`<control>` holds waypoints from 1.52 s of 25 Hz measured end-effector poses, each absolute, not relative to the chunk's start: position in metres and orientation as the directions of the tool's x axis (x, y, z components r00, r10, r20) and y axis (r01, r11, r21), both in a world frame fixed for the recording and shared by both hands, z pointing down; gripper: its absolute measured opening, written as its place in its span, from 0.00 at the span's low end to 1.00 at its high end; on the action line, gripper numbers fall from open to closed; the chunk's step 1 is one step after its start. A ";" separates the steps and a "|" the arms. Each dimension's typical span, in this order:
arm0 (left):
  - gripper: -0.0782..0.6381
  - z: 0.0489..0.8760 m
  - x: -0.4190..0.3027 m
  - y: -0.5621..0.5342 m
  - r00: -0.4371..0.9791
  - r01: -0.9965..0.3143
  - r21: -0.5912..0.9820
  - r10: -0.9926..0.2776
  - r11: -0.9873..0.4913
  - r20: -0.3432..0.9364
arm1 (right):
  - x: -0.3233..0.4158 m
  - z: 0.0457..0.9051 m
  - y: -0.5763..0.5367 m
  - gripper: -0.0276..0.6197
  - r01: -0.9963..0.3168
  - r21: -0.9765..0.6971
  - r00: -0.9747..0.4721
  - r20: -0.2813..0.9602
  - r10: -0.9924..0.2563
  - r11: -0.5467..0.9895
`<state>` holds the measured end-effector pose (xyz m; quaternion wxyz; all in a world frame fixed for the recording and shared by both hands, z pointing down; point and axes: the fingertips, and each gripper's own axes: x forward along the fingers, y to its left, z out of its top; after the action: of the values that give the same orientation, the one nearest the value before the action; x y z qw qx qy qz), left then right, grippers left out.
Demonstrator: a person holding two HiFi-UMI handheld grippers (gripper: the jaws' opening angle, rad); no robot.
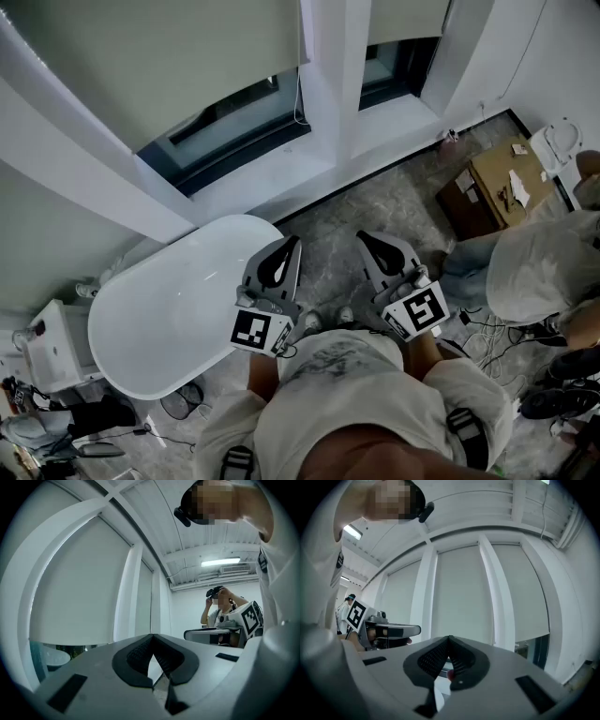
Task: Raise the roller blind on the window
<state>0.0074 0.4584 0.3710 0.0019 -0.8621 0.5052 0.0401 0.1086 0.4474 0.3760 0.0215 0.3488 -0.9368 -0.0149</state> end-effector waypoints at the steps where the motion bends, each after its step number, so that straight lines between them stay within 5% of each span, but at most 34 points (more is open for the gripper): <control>1: 0.12 0.371 0.009 0.457 0.482 -0.874 0.037 -0.873 -0.485 -0.072 | 0.109 0.377 0.446 0.14 -0.649 0.042 -0.759 0.030 -0.650 0.760; 38: 0.12 0.370 0.023 0.331 0.415 -0.908 0.022 -0.906 -0.418 -0.083 | 0.115 0.376 0.311 0.14 -0.646 0.062 -0.762 0.007 -0.648 0.760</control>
<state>0.0232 0.3310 0.3701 0.0129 -0.8410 0.5393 0.0409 0.1152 0.3111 0.3764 0.0139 0.3449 -0.9381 -0.0279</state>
